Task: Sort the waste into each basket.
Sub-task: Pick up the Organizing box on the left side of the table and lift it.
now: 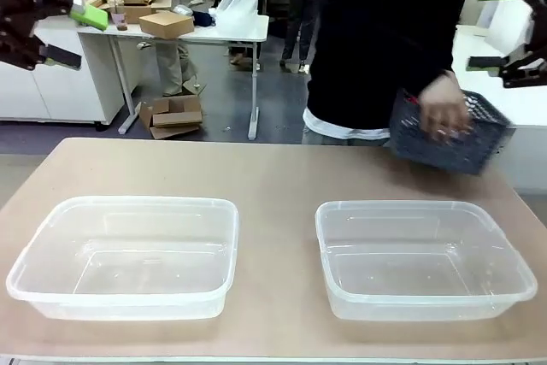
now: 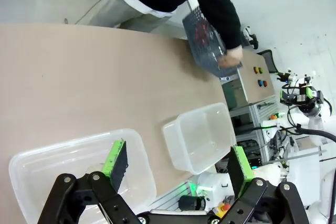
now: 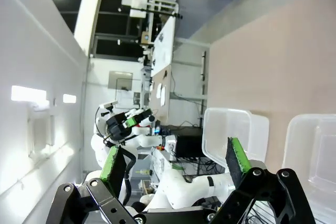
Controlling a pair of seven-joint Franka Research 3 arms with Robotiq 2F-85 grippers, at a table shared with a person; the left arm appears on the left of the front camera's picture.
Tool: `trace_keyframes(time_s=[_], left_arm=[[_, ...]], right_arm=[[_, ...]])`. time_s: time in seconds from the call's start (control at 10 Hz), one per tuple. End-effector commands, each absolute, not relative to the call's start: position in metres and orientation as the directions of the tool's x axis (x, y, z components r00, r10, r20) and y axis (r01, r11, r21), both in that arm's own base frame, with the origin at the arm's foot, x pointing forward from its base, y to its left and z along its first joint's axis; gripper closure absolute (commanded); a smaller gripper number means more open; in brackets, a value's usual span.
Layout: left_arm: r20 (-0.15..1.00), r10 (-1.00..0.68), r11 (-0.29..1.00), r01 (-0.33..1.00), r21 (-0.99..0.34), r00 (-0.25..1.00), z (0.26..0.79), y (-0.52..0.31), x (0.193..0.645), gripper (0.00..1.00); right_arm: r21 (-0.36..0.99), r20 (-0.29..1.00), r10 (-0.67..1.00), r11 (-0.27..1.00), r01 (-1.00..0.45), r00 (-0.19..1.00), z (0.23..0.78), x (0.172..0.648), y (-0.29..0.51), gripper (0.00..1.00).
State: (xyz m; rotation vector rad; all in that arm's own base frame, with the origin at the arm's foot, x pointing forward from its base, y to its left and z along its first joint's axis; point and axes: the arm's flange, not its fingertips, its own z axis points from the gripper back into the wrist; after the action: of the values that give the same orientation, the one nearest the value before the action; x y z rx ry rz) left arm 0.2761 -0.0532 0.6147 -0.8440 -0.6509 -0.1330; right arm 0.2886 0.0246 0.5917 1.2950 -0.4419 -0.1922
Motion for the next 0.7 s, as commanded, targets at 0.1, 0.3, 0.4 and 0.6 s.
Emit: trace_keyframes(time_s=[0.1, 0.3, 0.4, 0.6], left_arm=[[0.597, 0.131, 0.647, 0.388, -0.657, 0.792, 0.6115, -0.0506, 0.2789, 0.0], [0.597, 0.131, 0.647, 0.388, -0.657, 0.792, 0.6115, -0.0506, 0.2789, 0.0], [0.597, 0.131, 0.647, 0.388, -0.657, 0.792, 0.6115, -0.0506, 0.2789, 0.0], [0.597, 0.131, 0.647, 0.388, -0.657, 0.792, 0.6115, -0.0506, 0.2789, 0.0]], right_arm=[[0.958, 0.23, -0.384, 0.253, -0.138, 0.894, 0.5914, 0.2926, 0.0263, 0.0], [0.958, 0.23, -0.384, 0.253, -0.138, 0.894, 0.5914, 0.2926, 0.0263, 0.0], [0.958, 0.23, -0.384, 0.253, -0.138, 0.894, 0.5914, 0.2926, 0.0263, 0.0], [0.958, 0.23, -0.384, 0.253, -0.138, 0.894, 0.5914, 0.2926, 0.0263, 0.0]])
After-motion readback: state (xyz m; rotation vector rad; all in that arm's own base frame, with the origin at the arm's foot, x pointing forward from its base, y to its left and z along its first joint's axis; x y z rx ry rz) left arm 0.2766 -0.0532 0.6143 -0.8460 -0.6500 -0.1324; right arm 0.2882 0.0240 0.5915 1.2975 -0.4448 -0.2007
